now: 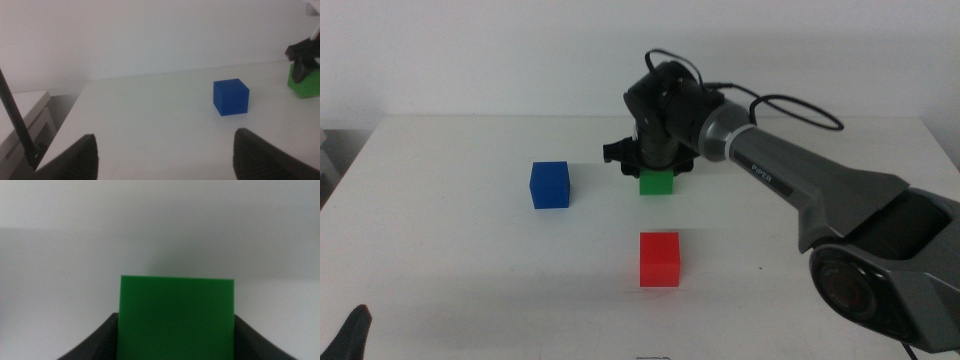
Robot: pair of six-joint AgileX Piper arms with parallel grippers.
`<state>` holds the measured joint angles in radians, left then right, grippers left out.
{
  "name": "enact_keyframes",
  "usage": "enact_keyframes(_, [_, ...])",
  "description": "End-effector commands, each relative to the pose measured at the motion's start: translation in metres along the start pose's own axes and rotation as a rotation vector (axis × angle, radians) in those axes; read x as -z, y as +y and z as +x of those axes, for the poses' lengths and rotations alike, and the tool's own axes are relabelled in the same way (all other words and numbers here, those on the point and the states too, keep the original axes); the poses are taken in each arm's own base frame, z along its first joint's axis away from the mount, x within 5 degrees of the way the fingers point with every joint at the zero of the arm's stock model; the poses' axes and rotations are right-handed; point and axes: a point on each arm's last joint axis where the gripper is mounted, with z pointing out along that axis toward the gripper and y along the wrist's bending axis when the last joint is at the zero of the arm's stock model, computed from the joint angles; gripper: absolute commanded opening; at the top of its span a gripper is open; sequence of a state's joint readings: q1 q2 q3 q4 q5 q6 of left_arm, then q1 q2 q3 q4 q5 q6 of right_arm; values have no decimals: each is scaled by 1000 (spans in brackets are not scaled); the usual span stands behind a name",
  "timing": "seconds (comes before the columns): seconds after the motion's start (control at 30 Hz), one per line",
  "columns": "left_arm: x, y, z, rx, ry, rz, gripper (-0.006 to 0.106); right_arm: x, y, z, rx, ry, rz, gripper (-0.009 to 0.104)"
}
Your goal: Stack red cubes first, then green, then blue cubes in a specific spot.
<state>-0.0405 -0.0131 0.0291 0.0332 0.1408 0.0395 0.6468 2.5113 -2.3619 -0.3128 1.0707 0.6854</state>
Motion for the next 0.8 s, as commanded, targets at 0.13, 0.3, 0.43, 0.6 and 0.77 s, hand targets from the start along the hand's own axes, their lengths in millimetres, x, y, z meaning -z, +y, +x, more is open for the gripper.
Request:
enact_keyframes(0.13, [2,0,-9,13,-103,0,91,105,-3,-24,53,-129,28,-1])
enact_keyframes(0.3, [2,0,-9,13,-103,0,91,152,10,-13,94,-144,43,-1])
enact_keyframes(0.43, [2,0,-9,13,-103,0,91,188,17,-3,102,-177,11,-1])
enact_keyframes(0.6, [2,0,-9,13,-103,0,91,211,1,18,52,-194,88,-1])
enact_keyframes(0.77, [2,0,-9,13,-103,0,91,219,-9,53,-4,-223,20,-1])
